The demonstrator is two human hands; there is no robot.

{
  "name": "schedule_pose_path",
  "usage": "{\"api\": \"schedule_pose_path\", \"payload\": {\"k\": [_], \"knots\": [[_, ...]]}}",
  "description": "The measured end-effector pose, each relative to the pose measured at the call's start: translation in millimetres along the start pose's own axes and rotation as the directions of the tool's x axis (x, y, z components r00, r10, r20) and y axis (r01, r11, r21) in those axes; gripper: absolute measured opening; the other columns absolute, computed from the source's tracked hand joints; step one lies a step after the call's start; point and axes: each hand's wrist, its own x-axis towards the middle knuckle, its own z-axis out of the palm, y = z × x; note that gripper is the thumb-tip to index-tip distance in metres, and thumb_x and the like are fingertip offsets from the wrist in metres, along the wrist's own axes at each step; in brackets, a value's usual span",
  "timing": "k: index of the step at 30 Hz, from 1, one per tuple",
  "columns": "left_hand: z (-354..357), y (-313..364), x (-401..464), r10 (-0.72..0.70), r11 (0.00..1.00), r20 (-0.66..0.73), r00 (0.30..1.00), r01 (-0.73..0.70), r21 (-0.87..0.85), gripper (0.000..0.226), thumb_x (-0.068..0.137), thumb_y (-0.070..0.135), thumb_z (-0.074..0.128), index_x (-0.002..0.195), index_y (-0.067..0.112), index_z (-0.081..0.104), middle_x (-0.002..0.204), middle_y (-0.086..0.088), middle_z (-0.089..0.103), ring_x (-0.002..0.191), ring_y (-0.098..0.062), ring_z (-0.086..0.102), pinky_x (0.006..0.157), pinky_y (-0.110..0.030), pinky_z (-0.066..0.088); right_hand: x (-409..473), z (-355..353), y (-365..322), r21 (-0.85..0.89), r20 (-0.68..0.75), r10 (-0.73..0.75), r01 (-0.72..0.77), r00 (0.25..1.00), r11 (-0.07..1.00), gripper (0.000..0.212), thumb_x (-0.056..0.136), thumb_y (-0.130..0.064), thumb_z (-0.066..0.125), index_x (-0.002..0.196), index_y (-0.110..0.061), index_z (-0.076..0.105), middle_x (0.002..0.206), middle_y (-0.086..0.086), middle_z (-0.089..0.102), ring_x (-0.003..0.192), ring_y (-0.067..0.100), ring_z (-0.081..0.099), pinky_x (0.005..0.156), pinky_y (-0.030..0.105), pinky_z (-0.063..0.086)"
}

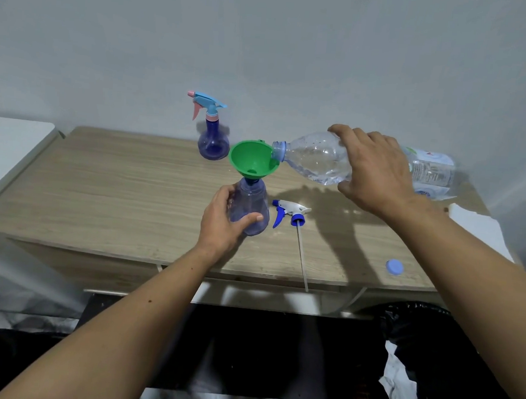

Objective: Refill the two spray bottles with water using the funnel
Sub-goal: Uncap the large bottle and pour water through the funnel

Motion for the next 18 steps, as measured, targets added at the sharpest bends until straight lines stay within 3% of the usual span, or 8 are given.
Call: {"api": "schedule_pose_path", "payload": {"k": [7,13,18], "knots": [[0.2,1.0,-1.4,-0.009,1.000,0.006,1.000,0.009,0.001,0.071,0.072,0.042,0.094,0.132,0.025,0.059,0.128,0.007,0.069,0.119,-0.015,0.067,0.104,-0.046,0.057,-1.4,0.5,-4.7,0.258,0.034,0.091,-0.096,0.995,0.961,0.093,0.070,-0.013,0.079,0.151,-0.026,0.037,0.133,-0.002,0.062,0.108,0.033,0.058,0.100,0.042,0.042],[-0.6,-0.7,-0.6,-0.008,1.000,0.013,1.000,0.008,0.003,0.069,0.075,0.035,0.096,0.133,0.024,0.059,0.129,0.007,0.068,0.119,-0.015,0.066,0.104,-0.047,0.057,-7.9,4.7,6.4,0.547,0.052,0.178,-0.177,0.983,0.818,0.092,0.068,-0.014,0.081,0.147,-0.028,0.036,0.126,-0.009,0.062,0.110,0.025,0.061,0.084,0.031,0.042],[0.8,0.3,-1.0,0.006,1.000,0.012,1.000,-0.006,0.004,0.065,0.077,0.029,0.097,0.129,0.028,0.057,0.127,0.006,0.068,0.118,-0.015,0.066,0.104,-0.044,0.056,-16.0,4.5,13.2,0.666,0.032,0.290,-0.237,0.956,0.707,0.090,0.069,-0.014,0.086,0.145,-0.027,0.040,0.123,-0.008,0.064,0.110,0.018,0.064,0.088,0.035,0.050]]}}
